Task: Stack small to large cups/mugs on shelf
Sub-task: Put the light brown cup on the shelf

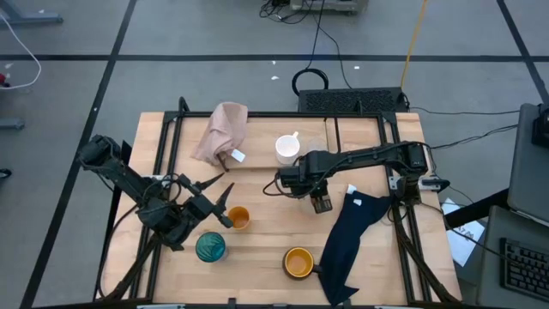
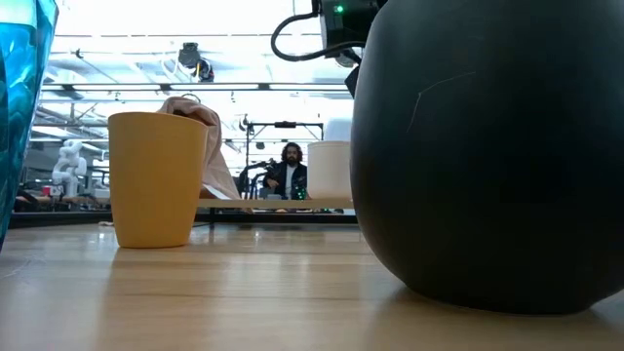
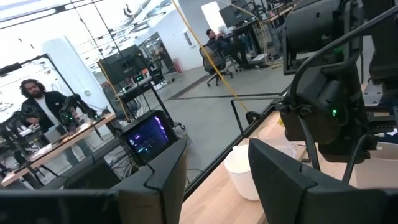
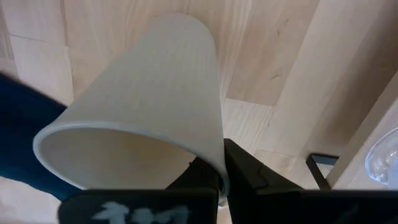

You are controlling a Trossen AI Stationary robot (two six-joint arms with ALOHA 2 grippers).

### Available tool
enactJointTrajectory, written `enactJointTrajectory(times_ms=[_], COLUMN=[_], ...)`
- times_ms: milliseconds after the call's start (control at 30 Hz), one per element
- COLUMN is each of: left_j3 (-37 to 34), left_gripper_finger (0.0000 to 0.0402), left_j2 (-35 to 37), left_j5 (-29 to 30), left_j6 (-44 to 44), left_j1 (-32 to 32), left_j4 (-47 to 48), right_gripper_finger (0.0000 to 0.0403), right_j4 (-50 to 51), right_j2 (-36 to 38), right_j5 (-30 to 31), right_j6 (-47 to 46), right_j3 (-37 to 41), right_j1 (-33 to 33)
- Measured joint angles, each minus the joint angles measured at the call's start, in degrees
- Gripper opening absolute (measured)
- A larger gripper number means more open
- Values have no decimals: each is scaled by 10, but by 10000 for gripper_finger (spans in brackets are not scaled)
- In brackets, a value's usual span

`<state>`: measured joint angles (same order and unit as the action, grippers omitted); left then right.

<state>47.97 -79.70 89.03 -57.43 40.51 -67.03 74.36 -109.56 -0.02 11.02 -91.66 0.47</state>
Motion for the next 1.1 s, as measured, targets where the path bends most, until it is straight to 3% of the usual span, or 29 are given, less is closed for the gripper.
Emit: enactJointTrajectory(times_ms=[367, 1100], left_j3=[0, 0], left_gripper_finger=[173, 172], left_j2=[0, 0], left_j5=[0, 0], left_j6=[2, 2], left_j1=[0, 0], left_j4=[0, 0], right_gripper_finger=[0, 0], right_j4=[26, 120], right_j2=[-1, -1], right_j5=[2, 2], right_j6=[-5, -5], right_j3=[-49, -51], right_j1=[0, 0])
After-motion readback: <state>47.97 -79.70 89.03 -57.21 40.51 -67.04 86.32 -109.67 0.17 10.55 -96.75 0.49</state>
